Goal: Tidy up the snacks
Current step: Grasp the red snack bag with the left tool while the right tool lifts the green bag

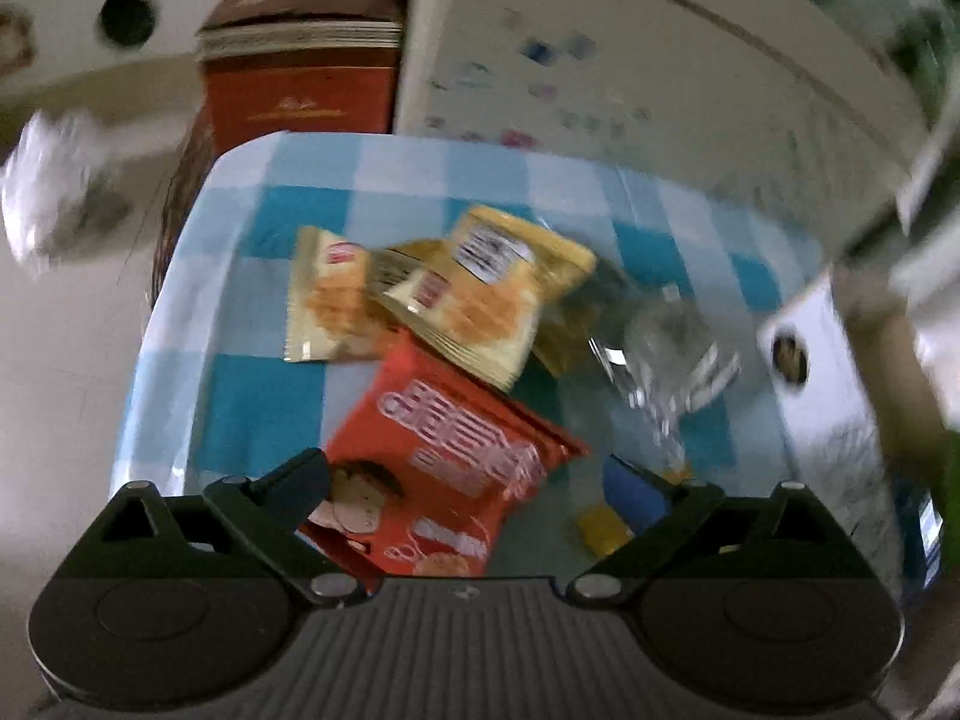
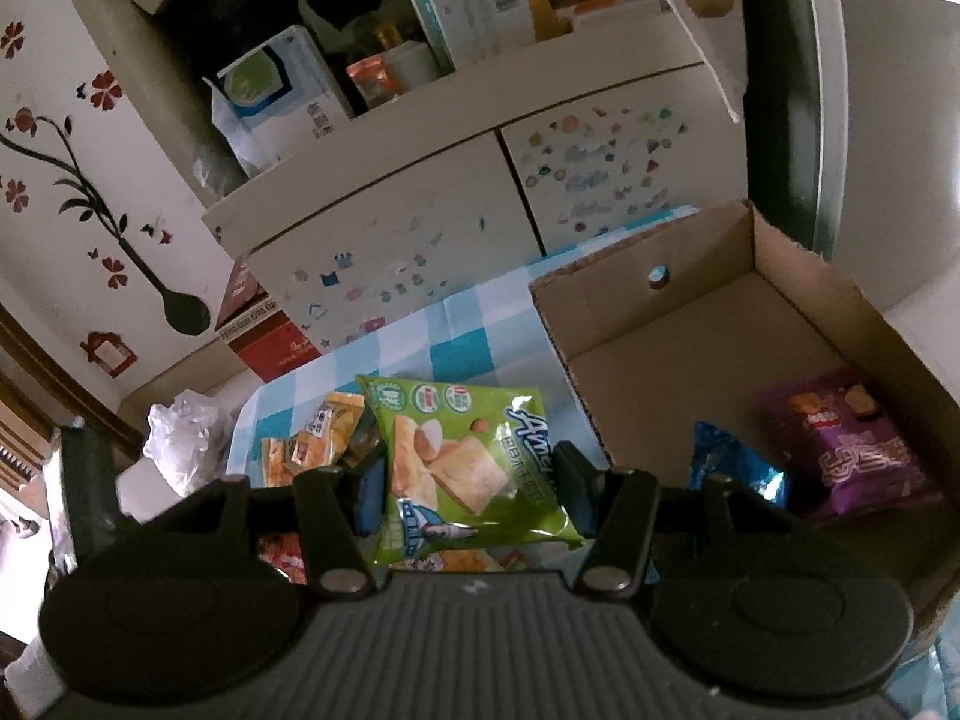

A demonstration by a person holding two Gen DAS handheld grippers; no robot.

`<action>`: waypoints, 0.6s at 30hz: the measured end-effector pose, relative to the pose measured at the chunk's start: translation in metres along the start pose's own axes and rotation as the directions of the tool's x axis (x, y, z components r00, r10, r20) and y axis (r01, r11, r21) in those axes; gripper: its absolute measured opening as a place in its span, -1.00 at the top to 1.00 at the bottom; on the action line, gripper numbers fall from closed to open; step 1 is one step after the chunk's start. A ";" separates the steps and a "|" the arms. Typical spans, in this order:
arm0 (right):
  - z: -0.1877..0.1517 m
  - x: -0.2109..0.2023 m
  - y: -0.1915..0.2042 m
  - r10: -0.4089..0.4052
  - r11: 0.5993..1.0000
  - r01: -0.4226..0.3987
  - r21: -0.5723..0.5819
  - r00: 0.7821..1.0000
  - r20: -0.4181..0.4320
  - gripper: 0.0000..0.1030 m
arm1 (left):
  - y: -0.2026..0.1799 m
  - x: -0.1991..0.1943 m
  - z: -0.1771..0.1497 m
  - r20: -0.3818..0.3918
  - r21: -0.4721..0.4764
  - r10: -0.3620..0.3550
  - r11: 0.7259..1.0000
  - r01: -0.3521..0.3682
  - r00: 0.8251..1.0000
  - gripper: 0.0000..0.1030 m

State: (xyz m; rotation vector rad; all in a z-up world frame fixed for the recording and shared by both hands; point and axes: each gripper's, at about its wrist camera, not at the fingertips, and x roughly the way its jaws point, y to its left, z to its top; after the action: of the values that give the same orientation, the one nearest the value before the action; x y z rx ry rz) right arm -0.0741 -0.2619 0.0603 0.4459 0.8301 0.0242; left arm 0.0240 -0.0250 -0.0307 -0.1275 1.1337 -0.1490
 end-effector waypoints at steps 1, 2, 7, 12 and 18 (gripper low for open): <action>0.000 -0.001 0.000 -0.002 1.000 0.002 0.000 1.000 0.004 -0.10 | -0.007 -0.001 -0.002 0.010 0.048 0.025 0.999 -0.025 1.000 -0.94; 0.001 -0.002 -0.001 -0.003 1.000 0.003 0.000 1.000 0.006 -0.10 | -0.013 -0.002 -0.004 0.023 0.103 0.051 0.993 -0.053 0.998 -0.94; 0.004 -0.003 -0.004 0.008 1.000 -0.008 0.019 1.000 0.007 -0.10 | -0.021 0.006 -0.012 0.026 0.215 0.114 0.970 -0.117 0.993 -0.99; 0.003 -0.002 -0.003 0.019 1.000 -0.019 0.022 1.000 0.000 -0.10 | -0.018 0.021 -0.023 0.023 0.238 0.147 0.960 -0.148 0.989 -0.98; 0.005 -0.003 -0.005 0.023 0.999 -0.023 0.029 1.000 0.009 -0.10 | -0.014 0.008 -0.025 0.053 0.163 0.084 0.982 -0.092 0.995 -0.53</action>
State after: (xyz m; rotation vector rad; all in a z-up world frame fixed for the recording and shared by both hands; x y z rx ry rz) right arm -0.0738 -0.2689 0.0635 0.4829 0.8181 0.0311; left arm 0.0036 -0.0408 -0.0457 0.0668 1.0748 -0.1601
